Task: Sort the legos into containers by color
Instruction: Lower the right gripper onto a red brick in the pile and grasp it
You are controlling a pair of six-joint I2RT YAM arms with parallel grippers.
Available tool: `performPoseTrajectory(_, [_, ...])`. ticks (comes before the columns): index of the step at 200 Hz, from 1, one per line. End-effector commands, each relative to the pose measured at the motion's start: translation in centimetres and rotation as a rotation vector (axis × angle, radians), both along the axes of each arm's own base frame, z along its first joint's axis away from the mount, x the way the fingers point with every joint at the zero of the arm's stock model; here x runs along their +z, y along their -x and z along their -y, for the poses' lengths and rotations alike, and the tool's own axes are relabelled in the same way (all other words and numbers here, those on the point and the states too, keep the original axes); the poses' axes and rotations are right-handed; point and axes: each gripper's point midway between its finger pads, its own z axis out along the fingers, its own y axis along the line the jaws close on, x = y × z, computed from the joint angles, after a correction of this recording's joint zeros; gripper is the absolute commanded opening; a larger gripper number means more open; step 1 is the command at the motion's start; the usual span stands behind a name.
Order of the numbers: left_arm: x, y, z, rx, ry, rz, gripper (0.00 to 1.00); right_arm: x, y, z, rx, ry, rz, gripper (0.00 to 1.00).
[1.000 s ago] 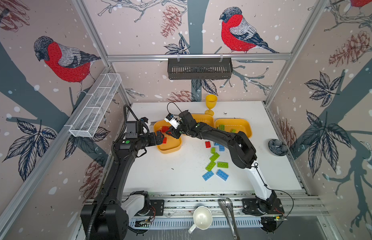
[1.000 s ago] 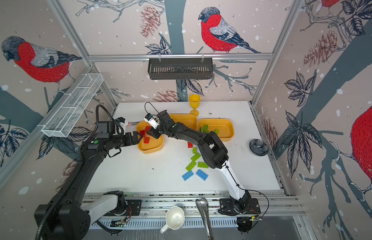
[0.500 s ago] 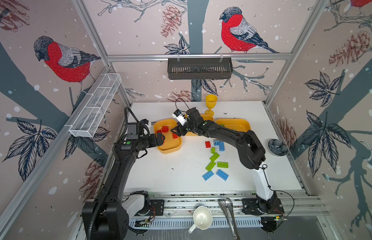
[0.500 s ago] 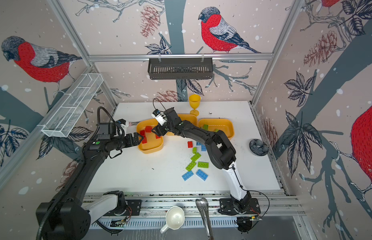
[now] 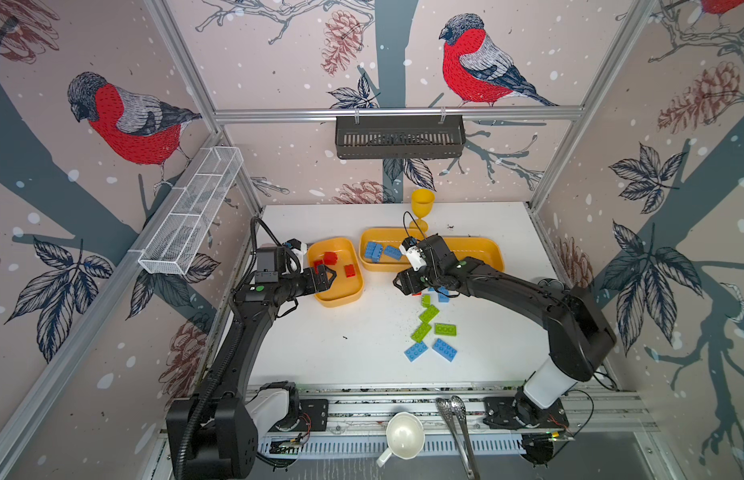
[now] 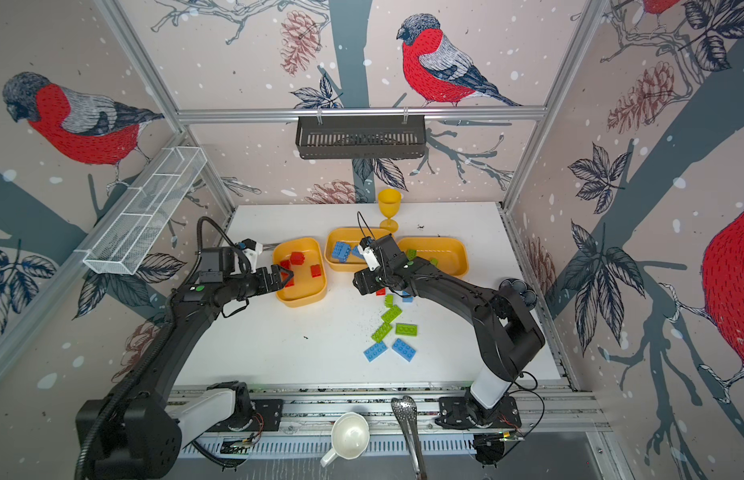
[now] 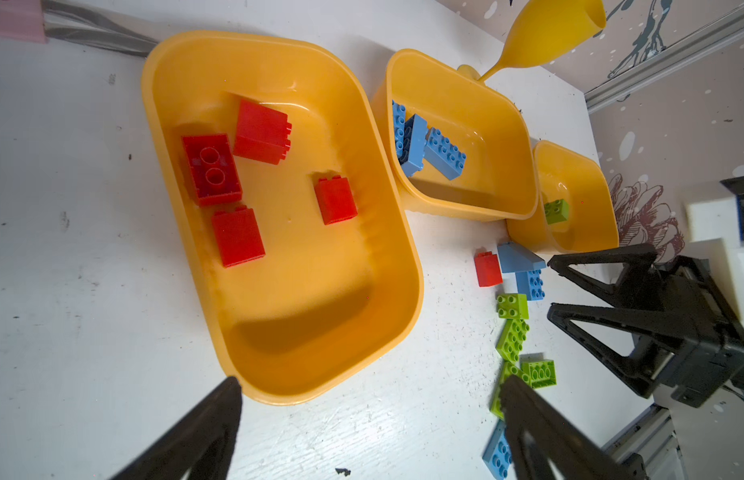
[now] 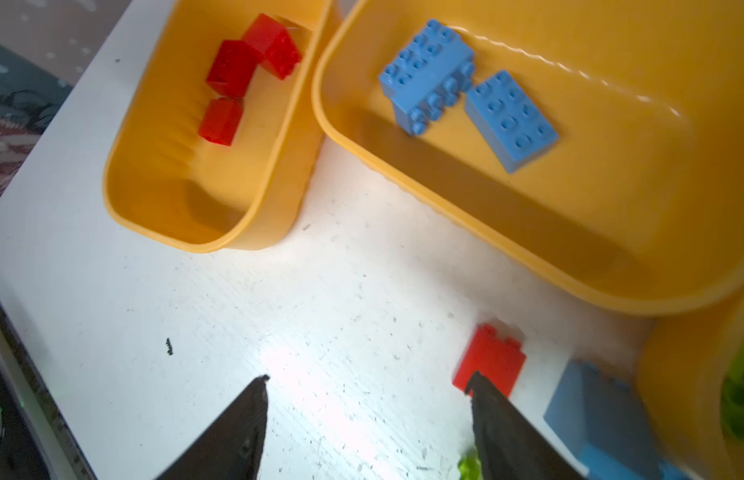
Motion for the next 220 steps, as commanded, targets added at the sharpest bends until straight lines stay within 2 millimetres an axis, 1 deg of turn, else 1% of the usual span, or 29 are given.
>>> performPoseTrajectory(1, [0.6, -0.6, 0.7, -0.02, 0.05, 0.027, 0.96, -1.7, -0.1, 2.6, -0.216, 0.042, -0.074, 0.75])
performPoseTrajectory(12, [0.5, -0.7, 0.8, -0.022, 0.061, 0.017, 0.96, -2.6, -0.2, 3.3, -0.277, 0.061, -0.094, 0.73])
performPoseTrajectory(30, [0.4, -0.7, 1.0, -0.03, 0.07, 0.005, 0.96, -3.8, -0.5, 3.5, -0.326, 0.085, -0.11, 0.68])
performPoseTrajectory(56, [0.4, -0.7, 0.9, -0.033, 0.062, 0.007, 0.96, -4.9, -1.1, 3.1, -0.338, 0.117, -0.093, 0.64])
performPoseTrajectory(83, [0.3, -0.5, 0.9, -0.027, 0.06, 0.01, 0.96, -6.4, -1.5, 3.1, -0.353, 0.169, -0.09, 0.63])
performPoseTrajectory(104, [0.1, -0.3, 0.8, -0.024, 0.058, 0.007, 0.96, -7.3, -2.1, 3.0, -0.361, 0.2, -0.081, 0.58])
performPoseTrajectory(123, [0.0, -0.2, 0.8, -0.022, 0.055, 0.008, 0.96, -8.1, -2.4, 3.1, -0.364, 0.23, -0.077, 0.57])
performPoseTrajectory(160, [-0.1, -0.1, 0.7, -0.022, 0.051, 0.008, 0.96, -9.1, -2.9, 2.8, -0.352, 0.28, -0.063, 0.53])
performPoseTrajectory(183, [-0.2, 0.0, 0.7, -0.021, 0.048, 0.007, 0.96, -9.7, -2.9, 2.8, -0.343, 0.33, -0.038, 0.46])
performPoseTrajectory(204, [-0.3, 0.2, 0.7, -0.02, 0.047, 0.006, 0.96, -10.5, -2.6, 3.0, -0.336, 0.351, -0.042, 0.42])
performPoseTrajectory(220, [-0.3, 0.3, 0.6, -0.019, 0.04, 0.005, 0.96, -10.4, -2.6, 3.1, -0.329, 0.361, -0.037, 0.37])
